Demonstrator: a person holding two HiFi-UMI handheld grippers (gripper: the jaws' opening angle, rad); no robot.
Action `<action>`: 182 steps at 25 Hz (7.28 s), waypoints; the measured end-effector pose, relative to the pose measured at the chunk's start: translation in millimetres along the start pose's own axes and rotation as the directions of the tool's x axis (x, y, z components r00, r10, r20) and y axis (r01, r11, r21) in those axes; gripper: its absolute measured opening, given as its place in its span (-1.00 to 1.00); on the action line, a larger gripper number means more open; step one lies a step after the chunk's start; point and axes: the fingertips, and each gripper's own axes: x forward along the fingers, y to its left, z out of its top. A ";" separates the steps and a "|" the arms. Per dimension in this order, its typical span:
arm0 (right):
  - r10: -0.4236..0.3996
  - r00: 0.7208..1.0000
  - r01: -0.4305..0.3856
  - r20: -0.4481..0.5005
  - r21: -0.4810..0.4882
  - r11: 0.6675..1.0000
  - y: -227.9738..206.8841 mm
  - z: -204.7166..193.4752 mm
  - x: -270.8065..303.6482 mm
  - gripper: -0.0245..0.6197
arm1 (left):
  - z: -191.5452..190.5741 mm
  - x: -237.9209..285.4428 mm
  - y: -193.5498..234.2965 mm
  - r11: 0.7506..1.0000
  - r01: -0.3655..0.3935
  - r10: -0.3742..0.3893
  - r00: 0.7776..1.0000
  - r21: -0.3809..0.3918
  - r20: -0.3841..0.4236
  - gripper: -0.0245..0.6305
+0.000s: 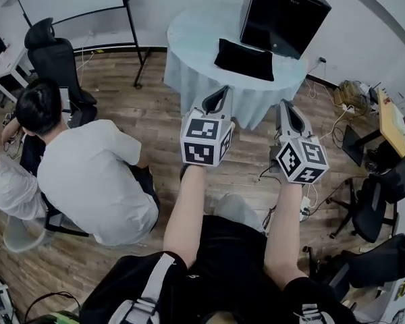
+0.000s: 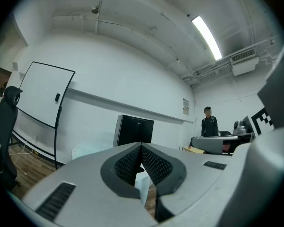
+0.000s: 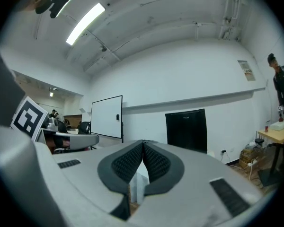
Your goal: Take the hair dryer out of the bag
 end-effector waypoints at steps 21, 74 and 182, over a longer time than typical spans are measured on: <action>0.016 0.992 0.000 -0.122 0.125 0.992 -69.8 -71.2 86.5 -0.92 | -77.1 99.7 24.4 0.999 -0.036 0.030 0.983 -0.033 -0.180 -0.89; 0.031 0.994 0.003 -0.107 0.303 0.953 -305.1 -94.8 334.8 -0.92 | -136.1 433.4 53.1 0.966 0.134 -0.023 0.897 0.221 -0.441 -0.89; 0.178 0.675 0.142 -0.716 0.362 0.921 -293.9 -314.0 458.6 -0.48 | -237.6 512.1 126.3 0.880 0.470 -0.299 0.663 0.070 -0.687 -0.74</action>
